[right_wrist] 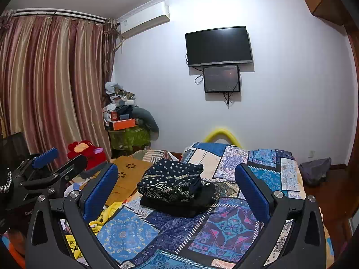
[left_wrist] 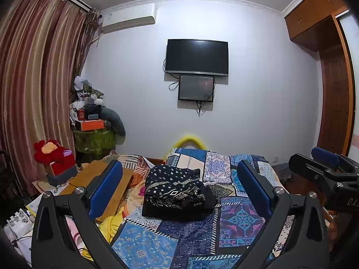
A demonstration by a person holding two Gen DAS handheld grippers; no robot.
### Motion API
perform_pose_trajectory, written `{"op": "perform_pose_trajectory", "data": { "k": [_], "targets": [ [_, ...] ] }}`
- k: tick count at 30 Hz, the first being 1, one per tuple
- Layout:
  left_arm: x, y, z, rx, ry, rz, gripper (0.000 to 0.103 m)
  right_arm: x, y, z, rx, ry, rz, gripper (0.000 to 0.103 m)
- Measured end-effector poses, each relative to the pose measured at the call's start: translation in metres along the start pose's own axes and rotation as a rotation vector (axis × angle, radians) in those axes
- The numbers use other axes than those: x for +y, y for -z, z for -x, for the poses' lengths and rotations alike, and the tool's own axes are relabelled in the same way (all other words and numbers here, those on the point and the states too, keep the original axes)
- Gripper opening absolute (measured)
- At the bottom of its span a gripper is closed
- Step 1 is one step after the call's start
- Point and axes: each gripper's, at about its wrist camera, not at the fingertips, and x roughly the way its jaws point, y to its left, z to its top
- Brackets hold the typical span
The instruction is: Fold large clothes
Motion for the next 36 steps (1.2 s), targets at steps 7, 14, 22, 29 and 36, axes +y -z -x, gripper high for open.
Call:
{"op": "perform_pose_trajectory", "data": {
  "k": [7,14,22,29,36],
  "targets": [
    [-0.0018,0.0009,-0.0024,0.017,0.025,-0.001,0.102,-0.0012,-0.0017,-0.0006,0.004,0.0,-0.007,0.103],
    [-0.0033,0.0006,-0.005,0.033,0.042,-0.012,0.102,-0.0011,0.0005,-0.0014,0.0,0.006,-0.013,0.103],
    [-0.005,0.0007,-0.0054,0.033,0.047,-0.017,0.102,-0.001,0.0009,-0.0027,-0.001,0.016,-0.015,0.103],
    [-0.0039,0.0006,-0.0061,0.036,0.053,-0.008,0.102,0.0004,0.0022,-0.0041,0.005,0.021,-0.018,0.103],
    [-0.0035,0.0016,-0.0063,0.039,0.045,0.0,0.102,0.0021,0.0029,-0.0064,0.012,0.025,-0.019,0.103]
  ]
}}
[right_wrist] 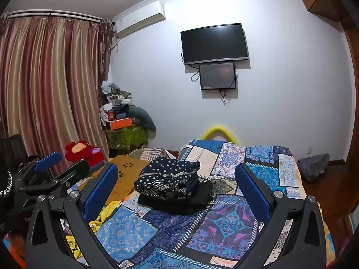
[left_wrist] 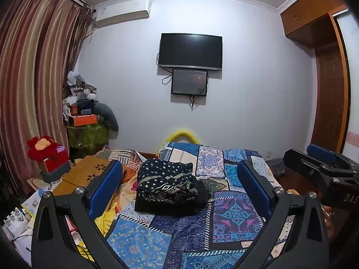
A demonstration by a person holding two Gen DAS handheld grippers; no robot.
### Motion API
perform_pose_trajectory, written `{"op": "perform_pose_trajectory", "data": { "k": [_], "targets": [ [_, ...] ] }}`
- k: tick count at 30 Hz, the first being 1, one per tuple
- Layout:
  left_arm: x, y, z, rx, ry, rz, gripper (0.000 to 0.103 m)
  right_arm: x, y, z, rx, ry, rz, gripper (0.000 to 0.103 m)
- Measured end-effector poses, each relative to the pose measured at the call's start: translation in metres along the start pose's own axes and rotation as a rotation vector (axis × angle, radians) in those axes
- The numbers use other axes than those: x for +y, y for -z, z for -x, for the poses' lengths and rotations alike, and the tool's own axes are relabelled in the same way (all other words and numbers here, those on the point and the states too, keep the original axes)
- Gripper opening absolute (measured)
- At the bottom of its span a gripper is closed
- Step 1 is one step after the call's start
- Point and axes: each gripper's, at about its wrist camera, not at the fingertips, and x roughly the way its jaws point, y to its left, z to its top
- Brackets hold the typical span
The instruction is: Fold large clothes
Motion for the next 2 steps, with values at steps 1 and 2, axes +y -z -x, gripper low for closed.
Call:
{"op": "perform_pose_trajectory", "data": {
  "k": [1,2],
  "targets": [
    [0.0,0.0005,0.0007,0.0,0.0,0.002,0.102,0.0006,0.0,-0.0002,0.001,0.0,0.0,0.103],
    [0.0004,0.0009,0.0012,0.001,0.001,0.004,0.102,0.0007,0.0005,-0.0009,0.001,0.002,0.0,0.103]
  ]
}}
